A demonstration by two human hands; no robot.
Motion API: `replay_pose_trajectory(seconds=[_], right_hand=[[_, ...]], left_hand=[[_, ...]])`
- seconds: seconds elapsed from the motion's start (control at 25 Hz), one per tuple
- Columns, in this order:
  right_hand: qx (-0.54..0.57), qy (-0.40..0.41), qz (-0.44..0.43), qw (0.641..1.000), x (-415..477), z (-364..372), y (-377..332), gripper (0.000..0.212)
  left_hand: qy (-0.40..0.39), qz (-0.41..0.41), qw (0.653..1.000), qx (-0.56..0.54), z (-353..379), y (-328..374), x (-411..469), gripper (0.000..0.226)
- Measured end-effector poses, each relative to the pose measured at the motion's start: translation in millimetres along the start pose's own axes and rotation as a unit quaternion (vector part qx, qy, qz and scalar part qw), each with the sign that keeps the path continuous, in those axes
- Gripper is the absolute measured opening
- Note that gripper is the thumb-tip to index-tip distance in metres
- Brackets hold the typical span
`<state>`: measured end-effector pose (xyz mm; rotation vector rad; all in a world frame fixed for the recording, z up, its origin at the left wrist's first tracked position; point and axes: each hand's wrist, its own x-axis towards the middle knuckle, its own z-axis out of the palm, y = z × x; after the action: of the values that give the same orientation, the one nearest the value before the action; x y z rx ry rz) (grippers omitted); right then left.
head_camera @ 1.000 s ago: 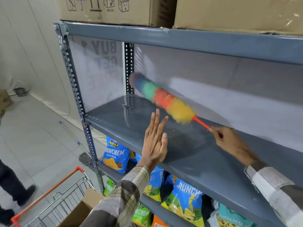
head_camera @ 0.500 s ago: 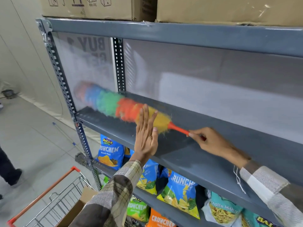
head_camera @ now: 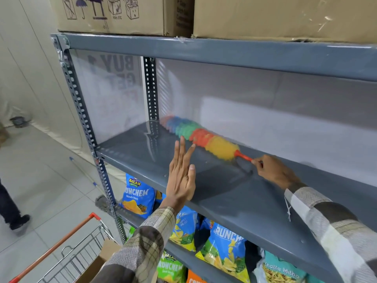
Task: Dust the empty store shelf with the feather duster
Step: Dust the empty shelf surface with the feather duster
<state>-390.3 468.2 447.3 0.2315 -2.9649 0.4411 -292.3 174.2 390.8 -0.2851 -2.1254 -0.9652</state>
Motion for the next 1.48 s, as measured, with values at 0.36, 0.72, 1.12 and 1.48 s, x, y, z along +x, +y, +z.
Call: replay_pose_trajectory(seconds=[0.36,0.72,1.12,1.48], right_hand=[[0.202,0.136,-0.009,0.97,-79,-42,-19,0.025],[0.316,-0.03,0.08,0.945,-220,8,-83,0.044],[0.272,-0.071,0.121,0.952,-281,4,-112,0.055],[0.285,-0.177,0.055,0.94,-207,20,-219,0.042]], left_hand=[[-0.005,-0.018,1.0,0.0,1,-2,-1,0.055],[-0.027,-0.047,0.997,0.047,-5,7,3,0.056],[-0.009,-0.107,0.994,0.028,-32,-26,4,0.057],[0.076,-0.112,0.991,-0.013,-26,-42,6,0.059]])
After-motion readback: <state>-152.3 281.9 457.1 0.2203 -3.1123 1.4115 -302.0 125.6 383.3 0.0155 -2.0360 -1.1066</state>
